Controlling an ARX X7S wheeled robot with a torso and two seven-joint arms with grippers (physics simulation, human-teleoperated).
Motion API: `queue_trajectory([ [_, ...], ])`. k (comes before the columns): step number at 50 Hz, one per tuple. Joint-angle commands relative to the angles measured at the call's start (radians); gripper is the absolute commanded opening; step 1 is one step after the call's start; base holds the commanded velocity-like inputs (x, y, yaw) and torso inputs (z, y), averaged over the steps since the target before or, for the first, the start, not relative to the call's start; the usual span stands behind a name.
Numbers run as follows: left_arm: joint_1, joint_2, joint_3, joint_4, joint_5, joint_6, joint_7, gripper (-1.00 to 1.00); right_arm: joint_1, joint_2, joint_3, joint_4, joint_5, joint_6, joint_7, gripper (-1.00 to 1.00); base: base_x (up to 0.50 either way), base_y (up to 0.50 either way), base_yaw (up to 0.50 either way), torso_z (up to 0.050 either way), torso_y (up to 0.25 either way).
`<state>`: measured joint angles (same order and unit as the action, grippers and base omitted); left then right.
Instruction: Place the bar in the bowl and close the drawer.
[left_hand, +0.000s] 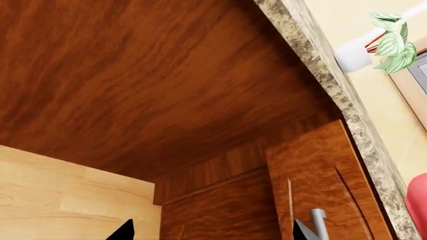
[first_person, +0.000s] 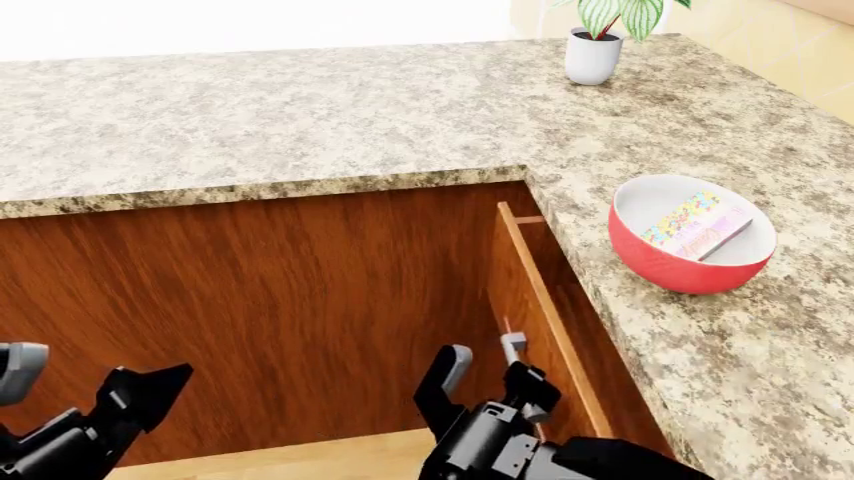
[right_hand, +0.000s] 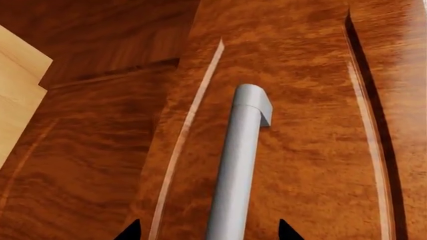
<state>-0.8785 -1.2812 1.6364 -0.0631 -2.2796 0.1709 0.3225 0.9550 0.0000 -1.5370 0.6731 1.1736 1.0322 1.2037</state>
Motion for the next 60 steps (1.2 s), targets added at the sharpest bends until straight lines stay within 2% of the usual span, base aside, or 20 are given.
queue_trajectory([
  [1,0.003,0.007,-0.002,-0.009,-0.002,-0.005,0.004,1.0,0.002,0.0,-0.003,0.058,-0.039,-0.01,-0.034,1.0,0.0,0.0,0.0,0.0,0.0],
  [23,0.008,0.014,-0.006,-0.019,0.001,-0.01,0.002,1.0,0.001,0.0,0.006,0.2,-0.095,-0.086,-0.164,1.0,0.0,0.0,0.0,0.0,0.0],
  [60,0.01,0.026,-0.015,-0.025,0.007,-0.018,-0.008,1.0,0.02,0.0,0.022,0.365,-0.126,-0.172,-0.272,1.0,0.0,0.0,0.0,0.0,0.0],
])
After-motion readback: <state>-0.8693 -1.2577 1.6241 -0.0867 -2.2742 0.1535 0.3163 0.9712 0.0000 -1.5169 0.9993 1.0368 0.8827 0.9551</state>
